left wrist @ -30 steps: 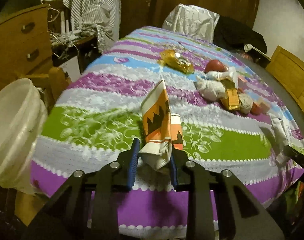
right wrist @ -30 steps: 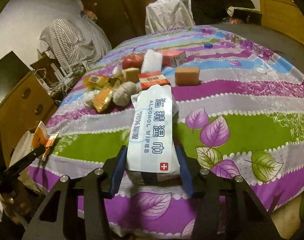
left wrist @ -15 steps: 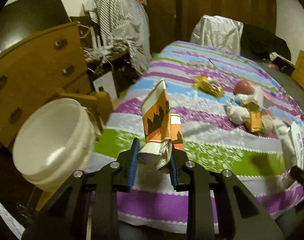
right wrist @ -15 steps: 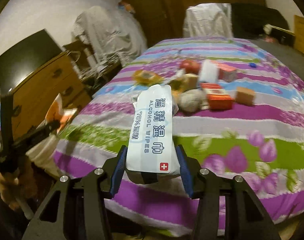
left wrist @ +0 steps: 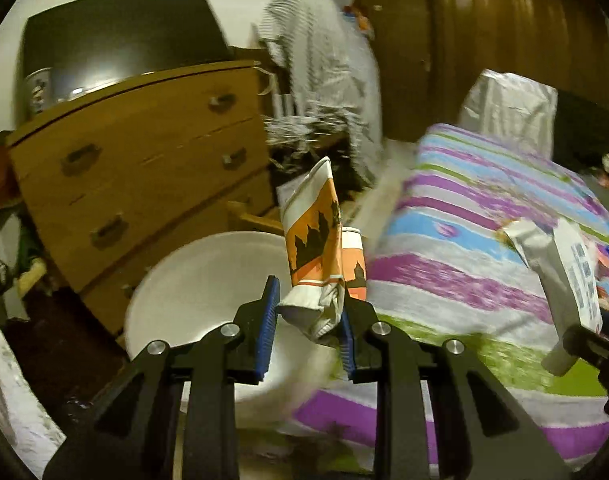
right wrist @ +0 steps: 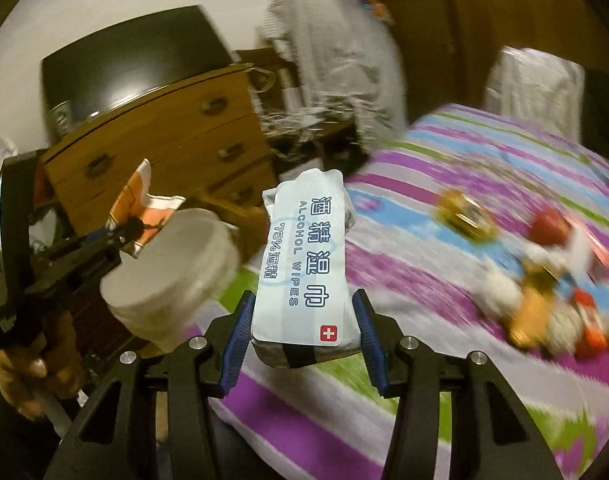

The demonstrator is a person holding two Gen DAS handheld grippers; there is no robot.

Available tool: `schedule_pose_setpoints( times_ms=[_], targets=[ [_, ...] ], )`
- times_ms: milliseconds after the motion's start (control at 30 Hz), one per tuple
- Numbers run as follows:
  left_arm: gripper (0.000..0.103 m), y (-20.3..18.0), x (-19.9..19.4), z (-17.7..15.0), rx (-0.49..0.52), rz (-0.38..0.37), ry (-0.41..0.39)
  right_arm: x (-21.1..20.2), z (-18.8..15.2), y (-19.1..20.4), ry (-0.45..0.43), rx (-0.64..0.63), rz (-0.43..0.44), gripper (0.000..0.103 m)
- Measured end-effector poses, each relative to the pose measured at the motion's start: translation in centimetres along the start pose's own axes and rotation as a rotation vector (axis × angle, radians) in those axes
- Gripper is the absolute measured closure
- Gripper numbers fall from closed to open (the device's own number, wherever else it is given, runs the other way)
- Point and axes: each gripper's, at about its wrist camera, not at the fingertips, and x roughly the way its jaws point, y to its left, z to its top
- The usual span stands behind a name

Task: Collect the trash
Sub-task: 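Carry the carton and wipes pack in both tools over the white bucket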

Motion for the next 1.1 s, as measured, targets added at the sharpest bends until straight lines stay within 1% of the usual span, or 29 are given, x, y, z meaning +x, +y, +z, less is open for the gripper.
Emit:
schedule_pose_setpoints(
  times_ms=[133,233,333,400,500,667,833,1100],
  targets=[
    [0.077,3.6,0.8,0.8,-0.034,0.058,-0.004,3.4,3.9,5.4,0.019,-0.093,0.058,0.052],
    [0.077,6.0,1.6,1.2,-0.055,0.097,0.004,6.1,6.3,8.7,0.051,-0.126,0.098,0.052],
    [0.077,7.9,2.3,1.4,-0.066,0.122,0.013,8.7,8.3,11.4,0.096,-0.152,0.127,0.052],
    [0.077,8.8,2.8,1.4,-0.072,0.136,0.019,10.1,9.1,12.8,0.112,-0.169,0.132,0.052],
    [0.077,9.8,3.8,1.5,-0.085,0.141,0.037,12.3,10.2,15.2,0.142,-0.193,0.142,0.052],
    [0.077,10.9,4.8,1.3,-0.101,0.138,0.054,14.8,10.8,17.3,0.182,-0.21,0.146,0.052],
    [0.077,11.4,5.6,0.9,-0.1,0.134,0.07,16.3,10.8,18.9,0.205,-0.233,0.138,0.052],
    [0.077,12.0,6.7,0.4,-0.108,0.123,0.089,16.9,10.3,19.6,0.218,-0.26,0.123,0.052]
  ],
)
